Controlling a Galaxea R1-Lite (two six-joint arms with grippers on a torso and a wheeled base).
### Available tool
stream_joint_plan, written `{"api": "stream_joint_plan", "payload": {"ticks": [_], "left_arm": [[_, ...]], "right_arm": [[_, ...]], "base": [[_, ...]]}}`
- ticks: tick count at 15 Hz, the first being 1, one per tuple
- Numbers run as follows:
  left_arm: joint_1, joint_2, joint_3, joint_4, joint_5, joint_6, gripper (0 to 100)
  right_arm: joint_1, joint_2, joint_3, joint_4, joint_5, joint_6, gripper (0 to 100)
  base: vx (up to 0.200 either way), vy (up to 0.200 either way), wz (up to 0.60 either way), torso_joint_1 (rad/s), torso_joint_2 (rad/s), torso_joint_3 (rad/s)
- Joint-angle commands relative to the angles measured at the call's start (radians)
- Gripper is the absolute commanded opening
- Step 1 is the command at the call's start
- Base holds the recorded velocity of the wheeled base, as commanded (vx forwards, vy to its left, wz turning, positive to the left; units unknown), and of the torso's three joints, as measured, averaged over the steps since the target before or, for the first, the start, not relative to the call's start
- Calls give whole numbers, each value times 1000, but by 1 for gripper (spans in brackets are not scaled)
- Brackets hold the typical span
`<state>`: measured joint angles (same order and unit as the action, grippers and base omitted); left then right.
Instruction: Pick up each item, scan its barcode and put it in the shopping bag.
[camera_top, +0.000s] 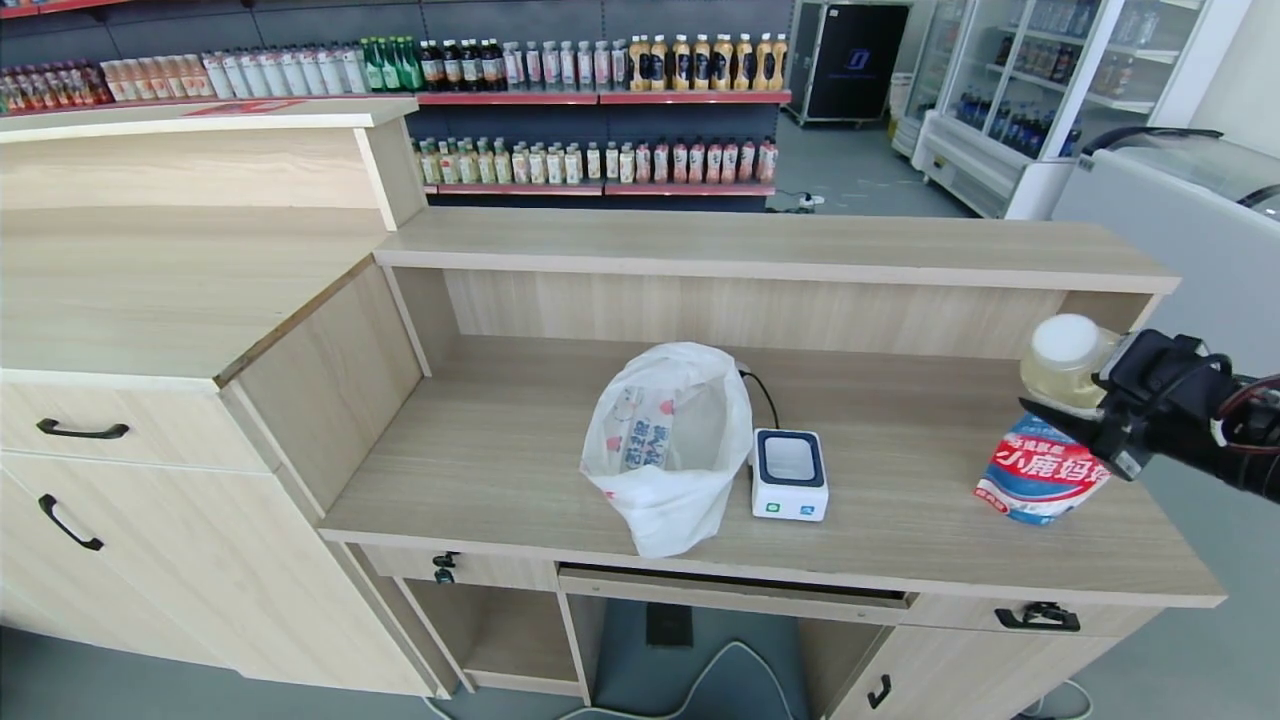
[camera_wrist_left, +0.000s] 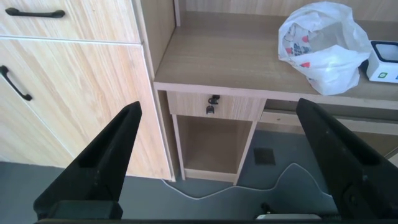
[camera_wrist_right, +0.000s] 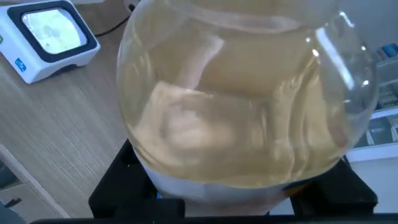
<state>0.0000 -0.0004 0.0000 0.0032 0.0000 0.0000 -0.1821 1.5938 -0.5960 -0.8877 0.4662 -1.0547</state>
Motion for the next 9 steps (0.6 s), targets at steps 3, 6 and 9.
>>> {"api": "stream_joint_plan", "payload": {"ticks": [3, 6, 9], "left_arm": [[0, 0, 0, 0, 0, 0, 100], [0, 0, 0, 0, 0, 0, 100], [0, 0, 0, 0, 0, 0, 100]], "right_arm": [[-76, 8, -1, -34, 123, -79, 0], [-92, 14, -1, -47, 141, -154, 0], [-71, 100, -5, -180, 141, -179, 0]], "base": [[0, 0, 0, 0, 0, 0], [0, 0, 600, -1, 2, 5], [0, 0, 600, -1, 1, -2]]}}
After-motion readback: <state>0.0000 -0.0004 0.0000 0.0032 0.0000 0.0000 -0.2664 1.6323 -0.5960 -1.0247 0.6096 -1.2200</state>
